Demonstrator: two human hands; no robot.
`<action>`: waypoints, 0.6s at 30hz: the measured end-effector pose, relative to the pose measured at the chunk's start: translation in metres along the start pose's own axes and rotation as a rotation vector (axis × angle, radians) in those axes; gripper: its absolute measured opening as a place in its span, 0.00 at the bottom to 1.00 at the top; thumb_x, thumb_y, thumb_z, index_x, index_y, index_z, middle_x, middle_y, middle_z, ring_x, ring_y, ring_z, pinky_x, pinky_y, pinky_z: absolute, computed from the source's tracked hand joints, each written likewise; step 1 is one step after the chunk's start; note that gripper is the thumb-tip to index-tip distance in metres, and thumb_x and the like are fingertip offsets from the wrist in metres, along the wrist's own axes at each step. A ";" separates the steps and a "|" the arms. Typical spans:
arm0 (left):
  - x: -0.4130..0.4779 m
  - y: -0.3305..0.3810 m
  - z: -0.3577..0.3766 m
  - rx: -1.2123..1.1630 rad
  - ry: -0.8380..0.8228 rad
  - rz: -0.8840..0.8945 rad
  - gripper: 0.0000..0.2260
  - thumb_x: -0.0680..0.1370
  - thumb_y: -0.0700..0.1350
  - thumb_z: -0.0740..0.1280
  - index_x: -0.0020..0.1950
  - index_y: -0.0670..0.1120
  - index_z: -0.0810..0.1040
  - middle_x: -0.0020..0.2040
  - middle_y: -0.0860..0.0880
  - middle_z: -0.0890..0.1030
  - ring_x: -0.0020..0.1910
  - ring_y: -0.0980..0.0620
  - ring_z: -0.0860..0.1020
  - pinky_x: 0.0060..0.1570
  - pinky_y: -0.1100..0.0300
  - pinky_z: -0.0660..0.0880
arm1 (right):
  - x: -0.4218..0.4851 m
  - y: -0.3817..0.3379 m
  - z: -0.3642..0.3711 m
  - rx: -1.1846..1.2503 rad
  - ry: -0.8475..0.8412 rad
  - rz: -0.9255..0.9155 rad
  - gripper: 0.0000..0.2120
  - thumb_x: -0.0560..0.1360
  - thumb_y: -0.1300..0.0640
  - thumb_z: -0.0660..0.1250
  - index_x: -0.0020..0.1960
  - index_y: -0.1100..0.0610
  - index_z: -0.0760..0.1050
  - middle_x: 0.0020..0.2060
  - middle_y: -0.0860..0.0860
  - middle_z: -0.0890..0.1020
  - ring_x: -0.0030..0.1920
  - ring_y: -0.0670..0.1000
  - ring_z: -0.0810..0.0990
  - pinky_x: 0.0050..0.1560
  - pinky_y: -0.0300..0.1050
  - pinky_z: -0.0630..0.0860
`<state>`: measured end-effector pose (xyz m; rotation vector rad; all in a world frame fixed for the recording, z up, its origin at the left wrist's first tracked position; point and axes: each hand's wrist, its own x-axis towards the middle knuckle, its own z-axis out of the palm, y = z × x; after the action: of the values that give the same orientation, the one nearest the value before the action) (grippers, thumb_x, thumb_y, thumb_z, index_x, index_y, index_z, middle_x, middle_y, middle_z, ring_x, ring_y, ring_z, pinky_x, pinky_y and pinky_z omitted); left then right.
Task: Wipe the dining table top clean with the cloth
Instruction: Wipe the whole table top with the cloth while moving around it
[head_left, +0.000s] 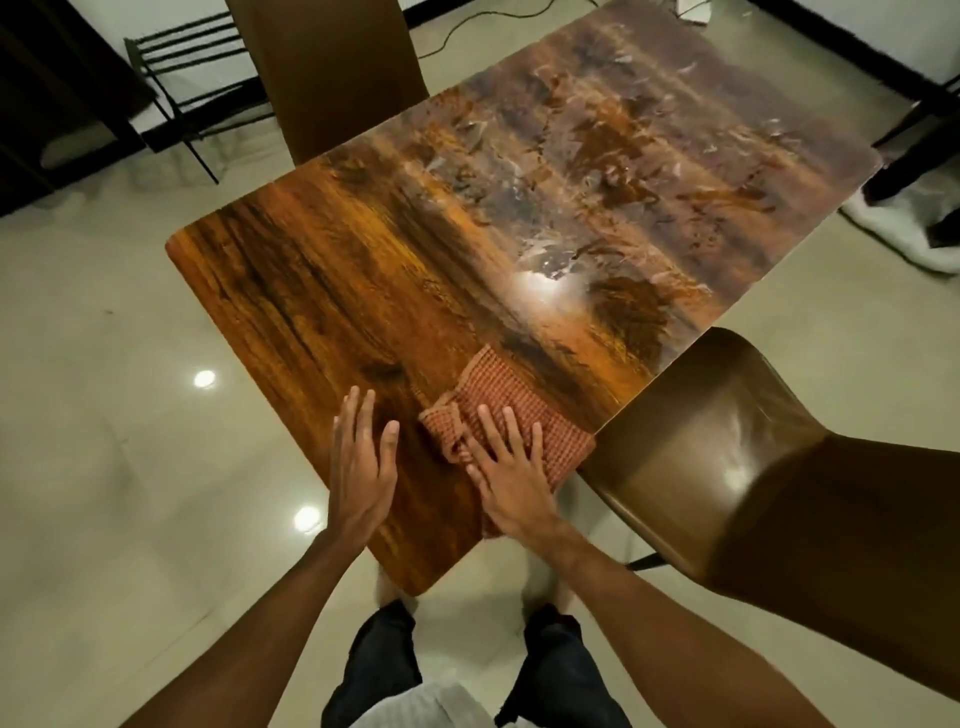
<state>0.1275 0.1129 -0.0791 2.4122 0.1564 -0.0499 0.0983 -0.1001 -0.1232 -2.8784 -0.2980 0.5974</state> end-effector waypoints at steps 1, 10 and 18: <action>-0.004 0.010 0.009 0.018 0.017 0.000 0.37 0.80 0.69 0.44 0.79 0.45 0.64 0.81 0.45 0.61 0.80 0.45 0.59 0.79 0.44 0.54 | -0.008 0.003 0.006 -0.031 -0.003 -0.095 0.29 0.86 0.39 0.45 0.84 0.42 0.39 0.83 0.50 0.36 0.82 0.60 0.34 0.78 0.71 0.38; -0.011 0.108 0.097 0.029 0.000 0.042 0.29 0.83 0.66 0.46 0.80 0.54 0.58 0.82 0.54 0.57 0.80 0.57 0.53 0.79 0.50 0.51 | 0.024 0.210 -0.072 0.118 0.133 0.193 0.26 0.87 0.44 0.44 0.84 0.43 0.43 0.83 0.48 0.39 0.83 0.56 0.37 0.81 0.64 0.38; 0.038 0.148 0.129 0.068 0.011 0.051 0.30 0.82 0.65 0.46 0.80 0.51 0.61 0.82 0.52 0.57 0.81 0.55 0.55 0.79 0.56 0.48 | 0.067 0.218 -0.077 -0.029 0.087 -0.126 0.27 0.86 0.40 0.43 0.83 0.40 0.40 0.83 0.46 0.39 0.83 0.56 0.39 0.81 0.64 0.38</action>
<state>0.1849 -0.0786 -0.0806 2.4830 0.0995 -0.0183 0.2245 -0.3051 -0.1275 -2.8758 -0.4747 0.4487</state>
